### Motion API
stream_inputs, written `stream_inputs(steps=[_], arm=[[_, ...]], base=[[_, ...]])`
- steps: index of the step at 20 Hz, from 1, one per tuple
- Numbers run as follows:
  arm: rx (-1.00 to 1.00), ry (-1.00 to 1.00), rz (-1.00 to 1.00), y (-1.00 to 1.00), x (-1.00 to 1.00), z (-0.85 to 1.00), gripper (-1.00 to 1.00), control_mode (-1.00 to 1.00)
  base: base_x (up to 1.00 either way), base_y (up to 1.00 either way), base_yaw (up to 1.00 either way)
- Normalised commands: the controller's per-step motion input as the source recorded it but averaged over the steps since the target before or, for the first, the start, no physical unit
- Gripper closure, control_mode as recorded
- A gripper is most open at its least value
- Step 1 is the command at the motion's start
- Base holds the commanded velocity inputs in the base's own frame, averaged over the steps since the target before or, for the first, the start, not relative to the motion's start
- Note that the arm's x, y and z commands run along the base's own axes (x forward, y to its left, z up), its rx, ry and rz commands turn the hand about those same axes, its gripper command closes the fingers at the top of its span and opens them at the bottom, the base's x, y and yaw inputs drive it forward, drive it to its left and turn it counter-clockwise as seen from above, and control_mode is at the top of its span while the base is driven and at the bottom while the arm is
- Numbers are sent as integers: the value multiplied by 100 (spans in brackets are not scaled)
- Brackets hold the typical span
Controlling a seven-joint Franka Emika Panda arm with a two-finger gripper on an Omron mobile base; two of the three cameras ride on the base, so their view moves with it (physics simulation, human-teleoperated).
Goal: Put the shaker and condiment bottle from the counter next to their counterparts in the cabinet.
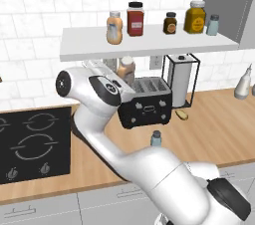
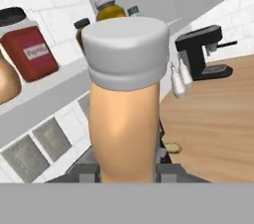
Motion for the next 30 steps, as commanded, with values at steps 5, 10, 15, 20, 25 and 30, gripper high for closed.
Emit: stream_inputs(steps=[5, 10, 15, 20, 25, 30], arm=[[-4, 0, 0, 25, 0, 94, 100, -100], [-1, 2, 6, 40, 0, 45, 100, -100], [2, 1, 5, 12, 0, 66, 100, -100], [1, 2, 2, 5, 0, 43, 100, -100], [0, 6, 3, 19, 12, 2, 100, -100], [0, 1, 2, 1, 35, 6, 100, -100]], base=[[0, 0, 0], [0, 0, 0], [0, 0, 0], [0, 0, 0], [0, 0, 0], [0, 0, 0]])
